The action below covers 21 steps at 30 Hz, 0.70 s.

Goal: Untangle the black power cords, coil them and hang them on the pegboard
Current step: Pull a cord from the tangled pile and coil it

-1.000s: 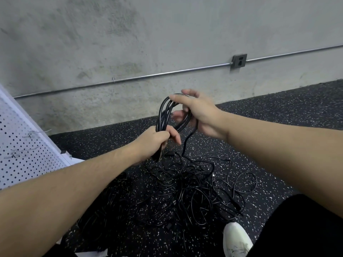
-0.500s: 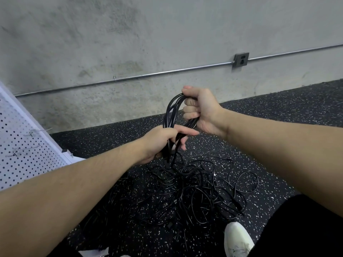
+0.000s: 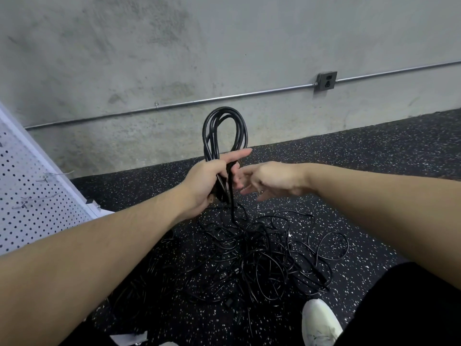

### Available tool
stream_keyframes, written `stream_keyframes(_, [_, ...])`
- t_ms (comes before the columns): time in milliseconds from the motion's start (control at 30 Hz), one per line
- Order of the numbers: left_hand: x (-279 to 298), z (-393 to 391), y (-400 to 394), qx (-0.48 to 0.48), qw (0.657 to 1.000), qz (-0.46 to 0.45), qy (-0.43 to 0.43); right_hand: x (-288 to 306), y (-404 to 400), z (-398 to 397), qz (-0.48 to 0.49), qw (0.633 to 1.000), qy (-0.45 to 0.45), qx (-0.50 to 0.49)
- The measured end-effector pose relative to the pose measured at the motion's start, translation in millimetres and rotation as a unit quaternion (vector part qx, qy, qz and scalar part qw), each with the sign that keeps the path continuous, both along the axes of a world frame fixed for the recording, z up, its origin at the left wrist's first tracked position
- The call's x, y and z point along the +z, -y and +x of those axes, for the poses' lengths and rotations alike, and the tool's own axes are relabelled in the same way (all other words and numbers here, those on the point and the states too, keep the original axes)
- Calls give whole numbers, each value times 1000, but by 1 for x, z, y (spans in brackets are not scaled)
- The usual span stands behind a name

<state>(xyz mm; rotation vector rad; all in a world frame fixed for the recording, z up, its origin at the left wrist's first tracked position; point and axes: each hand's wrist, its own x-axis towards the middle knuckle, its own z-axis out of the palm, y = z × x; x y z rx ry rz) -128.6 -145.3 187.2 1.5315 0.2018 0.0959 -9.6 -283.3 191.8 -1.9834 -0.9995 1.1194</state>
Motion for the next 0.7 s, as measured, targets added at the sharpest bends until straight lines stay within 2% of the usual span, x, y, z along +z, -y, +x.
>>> stream_keyframes(100, [2, 5, -2, 30, 998, -58, 12, 2, -3, -8, -29, 995, 46, 78])
stream_keyframes(167, [3, 6, -4, 47, 996, -68, 13, 1, -3, -11, -34, 993, 50, 97])
stream_keyframes(433, [14, 7, -6, 87, 988, -119, 52, -7, -3, -9, -37, 993, 54, 93])
stream_keyframes(567, [13, 7, -10, 113, 982, -137, 58, -7, -4, -12, 1, 980, 184, 75])
stream_keyframes(600, [13, 7, -10, 119, 981, -138, 60, -8, -5, -13, 6, 978, 193, 75])
stream_keyframes(700, [14, 8, -13, 147, 981, -109, 63, -6, -5, -17, -26, 983, 160, 90])
